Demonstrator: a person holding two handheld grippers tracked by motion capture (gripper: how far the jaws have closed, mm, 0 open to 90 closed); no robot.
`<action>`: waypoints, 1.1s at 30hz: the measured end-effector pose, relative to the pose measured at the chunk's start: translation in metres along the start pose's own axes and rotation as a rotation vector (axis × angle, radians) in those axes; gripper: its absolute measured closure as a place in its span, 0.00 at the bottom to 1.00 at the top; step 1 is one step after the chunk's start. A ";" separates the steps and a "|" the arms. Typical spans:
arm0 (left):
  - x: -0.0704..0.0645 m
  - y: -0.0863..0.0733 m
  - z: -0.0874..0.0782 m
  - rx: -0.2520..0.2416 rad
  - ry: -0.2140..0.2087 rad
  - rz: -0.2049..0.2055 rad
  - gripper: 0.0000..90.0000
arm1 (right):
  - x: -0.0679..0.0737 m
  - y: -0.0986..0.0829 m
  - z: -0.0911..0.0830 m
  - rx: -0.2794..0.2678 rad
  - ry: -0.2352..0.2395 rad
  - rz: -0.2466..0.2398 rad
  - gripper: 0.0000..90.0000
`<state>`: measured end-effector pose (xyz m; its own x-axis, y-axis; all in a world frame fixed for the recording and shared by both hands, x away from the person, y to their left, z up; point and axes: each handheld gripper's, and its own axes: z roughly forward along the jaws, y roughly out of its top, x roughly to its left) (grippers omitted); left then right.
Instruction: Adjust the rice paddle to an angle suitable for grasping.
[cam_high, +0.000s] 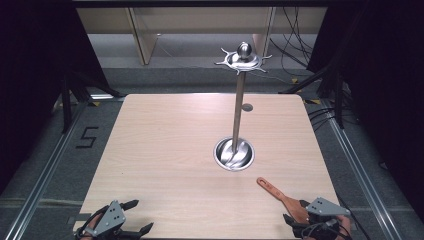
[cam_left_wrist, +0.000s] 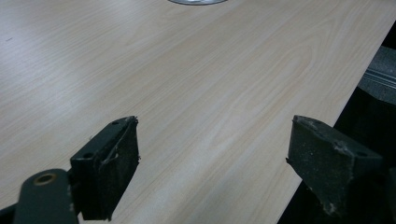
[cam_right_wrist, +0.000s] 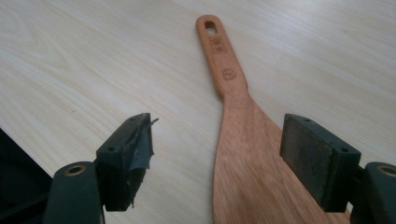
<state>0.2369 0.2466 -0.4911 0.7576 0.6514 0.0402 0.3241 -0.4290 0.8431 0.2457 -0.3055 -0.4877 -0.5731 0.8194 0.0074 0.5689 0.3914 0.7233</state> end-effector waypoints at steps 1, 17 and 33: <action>-0.002 0.000 0.001 -0.018 -0.008 -0.015 0.18 | 0.002 0.000 0.001 0.005 -0.002 0.007 0.30; 0.001 0.000 -0.001 -0.006 0.004 0.015 0.18 | 0.000 -0.001 0.001 0.027 -0.010 -0.035 0.31; -0.001 0.000 0.003 -0.012 -0.003 -0.002 0.18 | -0.001 0.018 0.005 0.045 -0.034 -0.068 0.34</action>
<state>0.2377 0.2444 -0.4928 0.7588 0.6503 0.0370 0.3185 -0.4200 0.8498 0.2594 -0.2969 -0.4777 -0.5917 0.8036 -0.0647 0.5556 0.4646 0.6895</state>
